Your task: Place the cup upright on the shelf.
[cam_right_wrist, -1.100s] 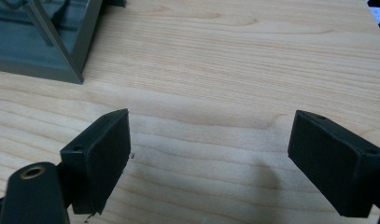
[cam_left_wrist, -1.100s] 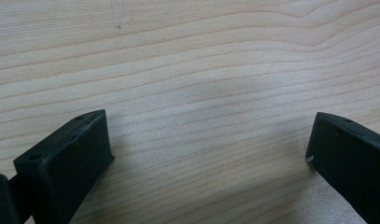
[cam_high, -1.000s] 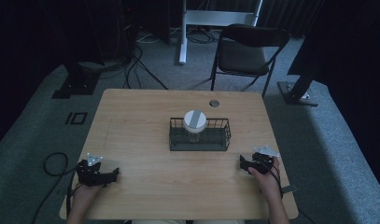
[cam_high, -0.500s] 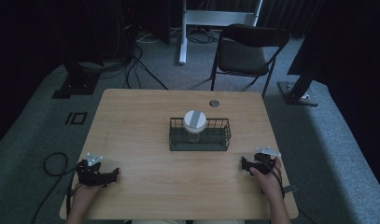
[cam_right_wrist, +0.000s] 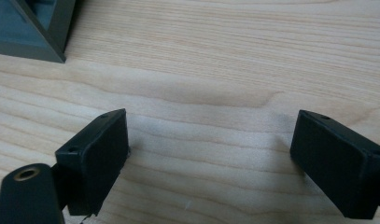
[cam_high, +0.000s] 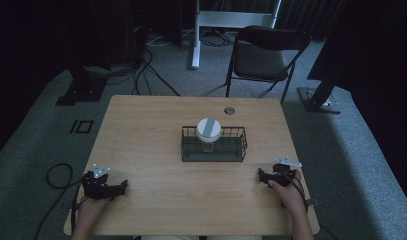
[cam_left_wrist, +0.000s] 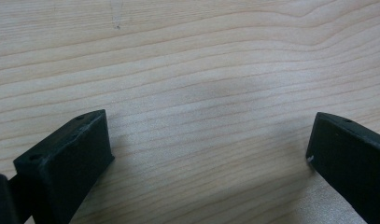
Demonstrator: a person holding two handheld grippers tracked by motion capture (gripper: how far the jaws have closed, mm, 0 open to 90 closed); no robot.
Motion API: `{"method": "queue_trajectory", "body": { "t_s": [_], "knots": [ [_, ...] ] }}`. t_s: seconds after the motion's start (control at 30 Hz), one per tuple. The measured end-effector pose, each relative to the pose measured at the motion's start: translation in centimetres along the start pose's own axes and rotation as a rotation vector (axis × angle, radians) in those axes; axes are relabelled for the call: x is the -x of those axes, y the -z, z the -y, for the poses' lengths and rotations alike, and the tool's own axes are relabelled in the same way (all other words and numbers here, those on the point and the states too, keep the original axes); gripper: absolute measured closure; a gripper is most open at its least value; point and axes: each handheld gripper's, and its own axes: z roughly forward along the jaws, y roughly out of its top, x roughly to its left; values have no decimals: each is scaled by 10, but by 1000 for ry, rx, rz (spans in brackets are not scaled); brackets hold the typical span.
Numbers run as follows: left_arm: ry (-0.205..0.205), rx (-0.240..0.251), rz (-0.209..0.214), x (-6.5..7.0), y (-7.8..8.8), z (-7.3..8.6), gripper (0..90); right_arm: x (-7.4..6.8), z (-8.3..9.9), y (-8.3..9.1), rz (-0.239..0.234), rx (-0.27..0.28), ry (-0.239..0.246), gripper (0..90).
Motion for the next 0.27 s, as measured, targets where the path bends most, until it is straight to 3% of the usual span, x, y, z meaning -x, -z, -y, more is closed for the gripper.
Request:
{"method": "queue_trajectory", "body": {
  "t_s": [0.27],
  "knots": [
    [-6, 1, 7, 2, 0, 0, 2, 0, 0, 0, -4, 1, 4, 109]
  ]
}}
